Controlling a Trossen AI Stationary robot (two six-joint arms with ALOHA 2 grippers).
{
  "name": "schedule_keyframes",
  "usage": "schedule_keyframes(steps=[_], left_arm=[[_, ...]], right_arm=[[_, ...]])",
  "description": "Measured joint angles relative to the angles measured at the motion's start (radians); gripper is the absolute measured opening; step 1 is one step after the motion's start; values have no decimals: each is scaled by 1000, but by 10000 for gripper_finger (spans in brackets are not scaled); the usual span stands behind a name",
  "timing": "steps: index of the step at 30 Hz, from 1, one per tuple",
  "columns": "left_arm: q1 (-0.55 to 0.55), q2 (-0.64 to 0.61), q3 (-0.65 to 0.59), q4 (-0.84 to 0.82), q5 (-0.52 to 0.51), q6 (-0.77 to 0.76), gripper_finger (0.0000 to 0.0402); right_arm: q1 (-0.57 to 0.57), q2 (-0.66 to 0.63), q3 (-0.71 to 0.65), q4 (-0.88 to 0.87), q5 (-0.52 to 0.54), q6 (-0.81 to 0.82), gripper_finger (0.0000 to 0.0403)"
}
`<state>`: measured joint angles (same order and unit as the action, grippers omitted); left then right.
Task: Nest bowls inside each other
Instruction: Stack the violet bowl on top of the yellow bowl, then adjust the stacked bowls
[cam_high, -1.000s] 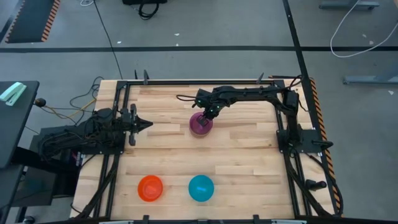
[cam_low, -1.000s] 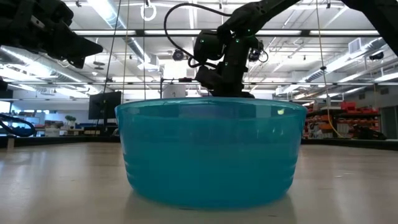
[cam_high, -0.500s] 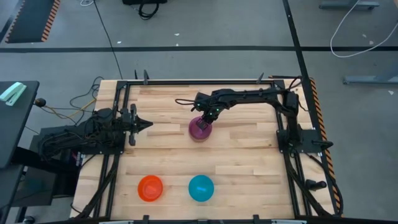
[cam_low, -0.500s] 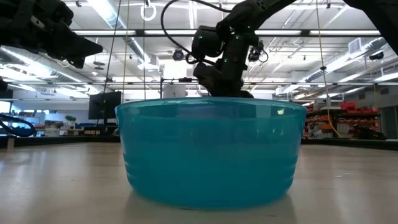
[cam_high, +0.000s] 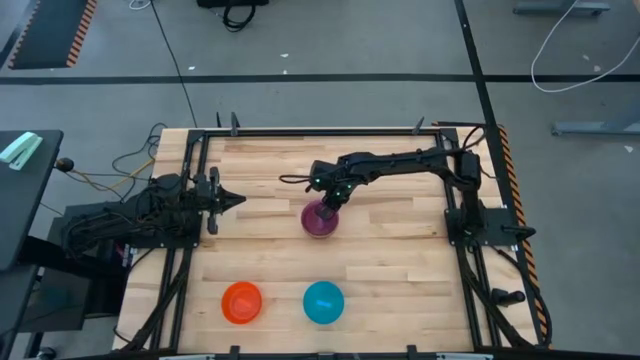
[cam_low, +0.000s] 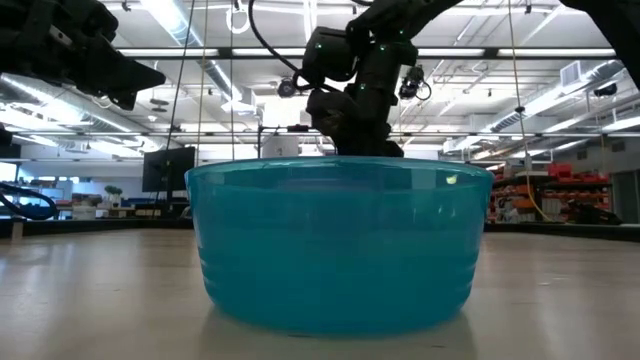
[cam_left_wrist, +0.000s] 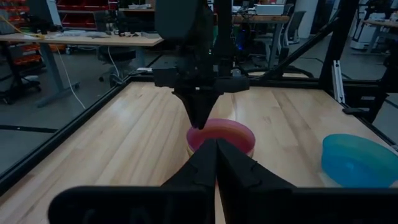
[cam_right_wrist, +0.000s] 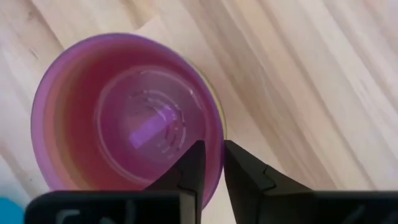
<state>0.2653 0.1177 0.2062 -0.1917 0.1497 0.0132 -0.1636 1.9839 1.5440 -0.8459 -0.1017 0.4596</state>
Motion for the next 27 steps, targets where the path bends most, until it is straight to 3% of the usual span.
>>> schedule_keyframes(steps=[15, 22, 27], left_arm=[[0, 0, -68, 30, 0, -2, 13], [0, 5, -83, 187, -2, -98, 27], [0, 82, -83, 223, -18, -159, 23]], right_arm=[[46, -61, -2, -3, 45, -97, 81], [147, -149, -1, 0, 194, -89, 81], [264, -153, -1, -2, 338, -38, 71]])
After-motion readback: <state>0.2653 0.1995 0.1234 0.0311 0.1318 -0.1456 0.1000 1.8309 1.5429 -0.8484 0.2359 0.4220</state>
